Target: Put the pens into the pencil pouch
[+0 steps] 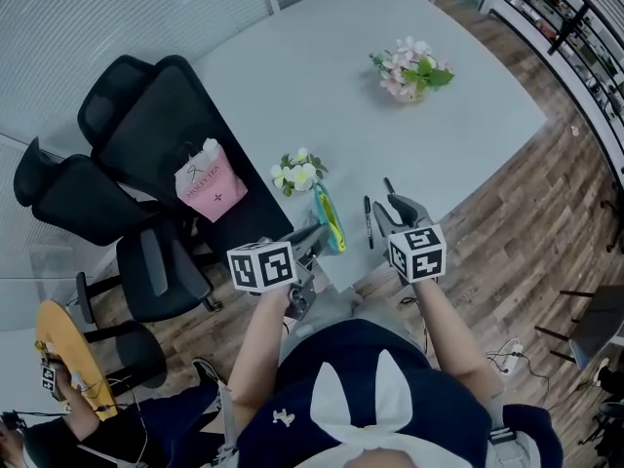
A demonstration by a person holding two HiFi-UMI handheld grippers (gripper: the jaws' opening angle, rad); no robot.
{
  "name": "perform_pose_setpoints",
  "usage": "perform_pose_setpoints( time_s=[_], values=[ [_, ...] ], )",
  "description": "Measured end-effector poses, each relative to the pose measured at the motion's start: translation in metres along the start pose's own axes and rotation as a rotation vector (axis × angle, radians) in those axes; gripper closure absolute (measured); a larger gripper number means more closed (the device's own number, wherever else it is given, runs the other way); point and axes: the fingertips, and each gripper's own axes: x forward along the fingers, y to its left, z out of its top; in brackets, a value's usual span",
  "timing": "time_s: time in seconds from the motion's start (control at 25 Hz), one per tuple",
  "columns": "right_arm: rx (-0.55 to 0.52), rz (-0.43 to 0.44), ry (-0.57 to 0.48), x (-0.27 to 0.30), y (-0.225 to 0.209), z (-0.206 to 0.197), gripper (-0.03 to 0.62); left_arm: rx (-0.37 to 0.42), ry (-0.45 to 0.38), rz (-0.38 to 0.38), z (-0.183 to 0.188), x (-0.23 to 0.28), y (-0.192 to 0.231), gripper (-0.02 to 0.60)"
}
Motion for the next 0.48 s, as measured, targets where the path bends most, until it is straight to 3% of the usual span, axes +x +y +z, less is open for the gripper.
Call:
perform_pose_setpoints(
  time_s=[0.48],
  values=[
    [-0.017,-0.005,0.237,0.083,-0.01,-0.059,0.45,-0.002,0.047,-0.054,0.001,0.009,0.005,0.537]
  ],
)
